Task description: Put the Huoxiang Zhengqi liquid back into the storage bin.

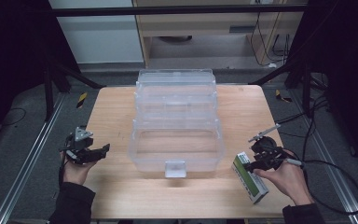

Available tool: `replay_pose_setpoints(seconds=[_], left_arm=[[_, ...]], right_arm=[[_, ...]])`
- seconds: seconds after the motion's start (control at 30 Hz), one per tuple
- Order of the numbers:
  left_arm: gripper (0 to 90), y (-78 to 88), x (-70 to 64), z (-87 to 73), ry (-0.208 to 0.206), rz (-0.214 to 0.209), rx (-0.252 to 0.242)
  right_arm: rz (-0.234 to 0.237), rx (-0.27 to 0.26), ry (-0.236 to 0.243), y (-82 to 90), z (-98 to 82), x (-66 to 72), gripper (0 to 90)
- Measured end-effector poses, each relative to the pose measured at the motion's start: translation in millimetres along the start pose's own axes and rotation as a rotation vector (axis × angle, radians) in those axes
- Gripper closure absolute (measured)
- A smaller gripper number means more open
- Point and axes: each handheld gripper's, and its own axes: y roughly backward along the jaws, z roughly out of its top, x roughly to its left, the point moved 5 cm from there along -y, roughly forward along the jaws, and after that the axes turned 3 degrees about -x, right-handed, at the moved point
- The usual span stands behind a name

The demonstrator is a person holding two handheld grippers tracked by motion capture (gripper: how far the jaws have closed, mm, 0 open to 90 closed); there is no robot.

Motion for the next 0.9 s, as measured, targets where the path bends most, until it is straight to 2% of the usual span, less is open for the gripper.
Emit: replay_pose_setpoints(seconds=[0.27, 0.5, 0.9], left_arm=[[28.7, -0.7, 0.1, -0.3, -0.003, 0.001, 0.002], [28.7, -2.0, -0.8, -1.1, -0.007, 0.000, 0.009], [28.7, -3.5, -1.9, -2.0, -0.012, -0.001, 0.019]], right_arm=[[0.015, 0.040, -0.002, -6.0, -1.6, 2.5, 49.8], [0.000, 0.068, 0.011, -9.5, -2.5, 2.1, 51.9], [0.019, 0.093, -0.009, -15.5, -12.5, 0.6, 55.2]])
